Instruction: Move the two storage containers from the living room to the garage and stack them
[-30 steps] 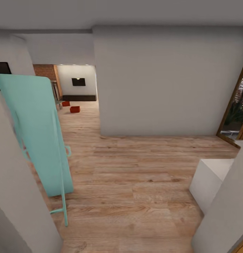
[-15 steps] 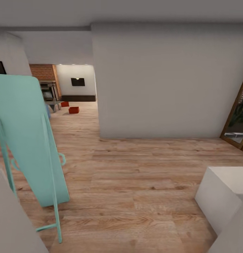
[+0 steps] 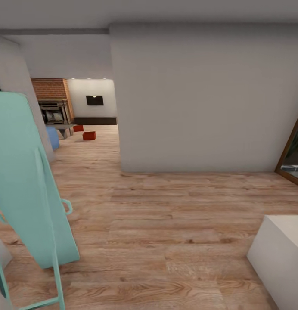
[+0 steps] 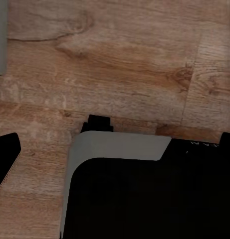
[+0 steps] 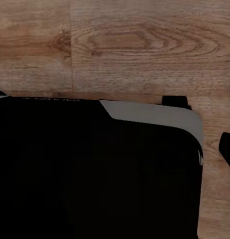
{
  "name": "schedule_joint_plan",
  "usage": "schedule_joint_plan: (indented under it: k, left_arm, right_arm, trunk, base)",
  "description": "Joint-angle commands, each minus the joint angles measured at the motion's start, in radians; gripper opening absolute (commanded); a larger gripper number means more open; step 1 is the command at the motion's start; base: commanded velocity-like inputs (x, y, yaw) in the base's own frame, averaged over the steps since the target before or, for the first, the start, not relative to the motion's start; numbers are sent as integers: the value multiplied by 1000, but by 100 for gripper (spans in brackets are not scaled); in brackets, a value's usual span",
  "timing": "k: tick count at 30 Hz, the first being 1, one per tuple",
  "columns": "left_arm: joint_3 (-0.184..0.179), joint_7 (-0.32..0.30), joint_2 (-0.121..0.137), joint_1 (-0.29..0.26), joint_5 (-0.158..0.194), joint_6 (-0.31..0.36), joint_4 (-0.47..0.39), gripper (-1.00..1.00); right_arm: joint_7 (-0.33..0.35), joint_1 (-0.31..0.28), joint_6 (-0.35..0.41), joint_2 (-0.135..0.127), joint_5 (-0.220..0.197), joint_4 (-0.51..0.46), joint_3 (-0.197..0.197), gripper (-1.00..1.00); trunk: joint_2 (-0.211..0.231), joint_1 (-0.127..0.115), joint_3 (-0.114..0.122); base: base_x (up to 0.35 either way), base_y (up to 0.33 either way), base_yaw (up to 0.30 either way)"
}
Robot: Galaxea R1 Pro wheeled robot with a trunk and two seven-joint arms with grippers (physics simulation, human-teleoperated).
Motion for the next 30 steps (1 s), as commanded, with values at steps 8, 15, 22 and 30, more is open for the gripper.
schedule_joint_plan:
  k: [8, 15, 22, 30]
  left_arm:
    - [8, -4, 0, -1, -5, -3, 1, 100]
    - [8, -4, 0, -1, -5, -3, 1, 100]
    - [8, -4, 0, -1, -5, -3, 1, 100]
    - [8, -4, 0, -1, -5, -3, 1, 100]
  right_arm:
    - [5, -1, -3, 0, 1, 1, -5, 100]
    - [5, -1, -3, 0, 1, 1, -5, 100]
    - [5, -1, -3, -1, 1, 1, -5, 100]
    - [5, -1, -3, 0, 1, 1, -5, 100]
  trunk:
    - [-1, 1, -1]
    - [-1, 1, -1]
    - [-1, 1, -1]
    - [-1, 1, -1]
  base:
    - [345, 0, 0]
    - [345, 0, 0]
    - [346, 0, 0]
    - [346, 0, 0]
